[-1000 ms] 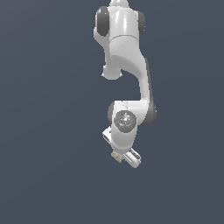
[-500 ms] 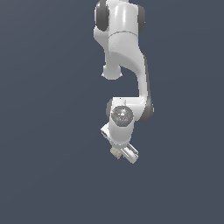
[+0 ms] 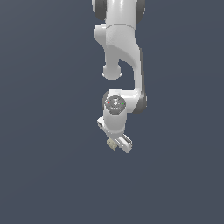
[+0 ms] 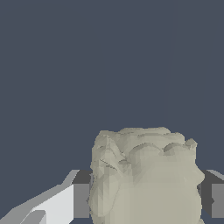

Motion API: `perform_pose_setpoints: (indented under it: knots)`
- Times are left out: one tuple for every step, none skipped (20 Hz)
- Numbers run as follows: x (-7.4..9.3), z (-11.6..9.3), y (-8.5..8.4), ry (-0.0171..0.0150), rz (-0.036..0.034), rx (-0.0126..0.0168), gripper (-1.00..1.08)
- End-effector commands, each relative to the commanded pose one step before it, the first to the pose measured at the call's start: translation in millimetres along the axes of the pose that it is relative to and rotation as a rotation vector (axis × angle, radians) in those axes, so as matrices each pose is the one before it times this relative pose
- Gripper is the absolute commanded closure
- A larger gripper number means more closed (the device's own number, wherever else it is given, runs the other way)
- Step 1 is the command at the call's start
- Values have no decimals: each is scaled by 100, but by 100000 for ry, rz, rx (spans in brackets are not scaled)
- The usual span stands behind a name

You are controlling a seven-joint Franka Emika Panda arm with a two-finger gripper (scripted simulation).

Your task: Pick up the object and move it to a goal position.

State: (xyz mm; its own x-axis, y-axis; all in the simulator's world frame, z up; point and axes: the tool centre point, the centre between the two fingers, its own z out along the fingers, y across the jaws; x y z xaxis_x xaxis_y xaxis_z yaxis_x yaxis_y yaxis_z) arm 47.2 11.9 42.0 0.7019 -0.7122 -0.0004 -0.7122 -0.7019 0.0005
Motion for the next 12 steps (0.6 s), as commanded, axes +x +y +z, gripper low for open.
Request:
perform_pose_setpoints:
  knots:
    - [-532,-63,1449,25,13,22,108]
    - [-217,-21,589,0,0,0,108]
    - [-220,-21,600,0,0,0,108]
    - [-224,-21,610,0,0,0,108]
    - [-227,-22,621,0,0,0,108]
    - [-231,-22,632,0,0,0,108]
    - [-234,-22,643,0,0,0,108]
    - [-238,-23,653,0,0,0,108]
    - [-241,-23,664,0,0,0,108]
    - [-245,-23,675,0,0,0,108]
    - [-248,-24,686,0,0,0,108]
    - [-252,-24,697,0,0,0,108]
